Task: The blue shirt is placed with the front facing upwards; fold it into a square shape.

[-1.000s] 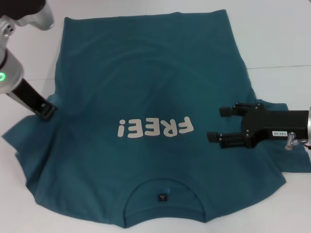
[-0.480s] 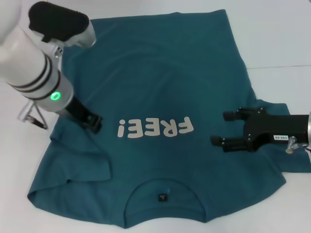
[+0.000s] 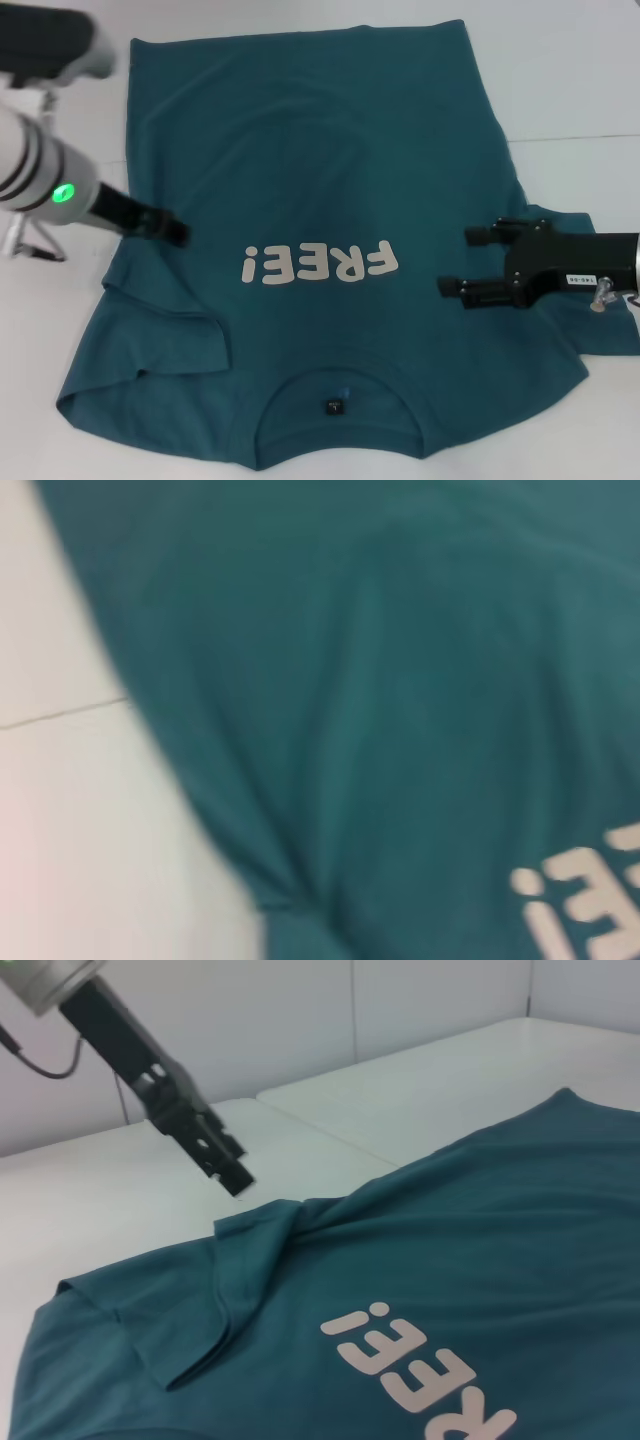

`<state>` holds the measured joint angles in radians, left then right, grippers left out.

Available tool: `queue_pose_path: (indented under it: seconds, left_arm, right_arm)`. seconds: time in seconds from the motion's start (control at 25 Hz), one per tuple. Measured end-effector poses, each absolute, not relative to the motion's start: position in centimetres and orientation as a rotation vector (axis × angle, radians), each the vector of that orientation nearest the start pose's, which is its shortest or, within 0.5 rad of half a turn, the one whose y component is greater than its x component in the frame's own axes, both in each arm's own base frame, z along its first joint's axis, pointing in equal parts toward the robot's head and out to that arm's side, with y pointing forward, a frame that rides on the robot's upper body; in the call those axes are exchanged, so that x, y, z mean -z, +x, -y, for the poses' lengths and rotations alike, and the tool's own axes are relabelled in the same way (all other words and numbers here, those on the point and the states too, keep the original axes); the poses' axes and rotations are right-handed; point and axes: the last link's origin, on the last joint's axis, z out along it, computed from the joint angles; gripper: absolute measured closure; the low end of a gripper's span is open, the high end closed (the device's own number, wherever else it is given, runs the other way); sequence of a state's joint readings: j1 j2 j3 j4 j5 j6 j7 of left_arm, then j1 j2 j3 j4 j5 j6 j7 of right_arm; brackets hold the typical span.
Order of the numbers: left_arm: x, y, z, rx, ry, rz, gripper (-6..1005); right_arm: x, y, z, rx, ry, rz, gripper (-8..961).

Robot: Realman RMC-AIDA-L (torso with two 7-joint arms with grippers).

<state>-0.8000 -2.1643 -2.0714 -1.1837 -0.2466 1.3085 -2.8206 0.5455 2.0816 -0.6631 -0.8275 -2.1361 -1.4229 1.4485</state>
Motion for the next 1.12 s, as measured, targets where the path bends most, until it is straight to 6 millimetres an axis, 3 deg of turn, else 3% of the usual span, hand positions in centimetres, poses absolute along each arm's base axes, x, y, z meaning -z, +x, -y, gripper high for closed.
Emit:
queue_pose_path:
  seconds: [0.2, 0.36, 0.68, 1.12]
  left_arm:
    - [-3.1, -20.9, -42.6, -0.143, -2.004, 1.340, 186]
    - [-2.2, -22.5, -42.7, -0.114, -1.977, 1.413, 173]
    - [-0.7, -23.9, -42.8, -0.098, -1.956, 1.436, 149]
    - [-0.6, -25.0, -43.1, -0.087, -1.920, 1.420, 150]
  right_arm:
    - [-2.8, 27.0, -36.3, -0.402, -2.605, -0.548, 25]
    - [-2.8, 26.7, -36.6, -0.399, -2.604, -0.537, 25]
    - [-2.8, 26.5, -36.8, -0.395, -2.608, -0.526, 25]
    - [-2.6, 26.4, -36.7, -0.391, -2.617, -0.528, 25]
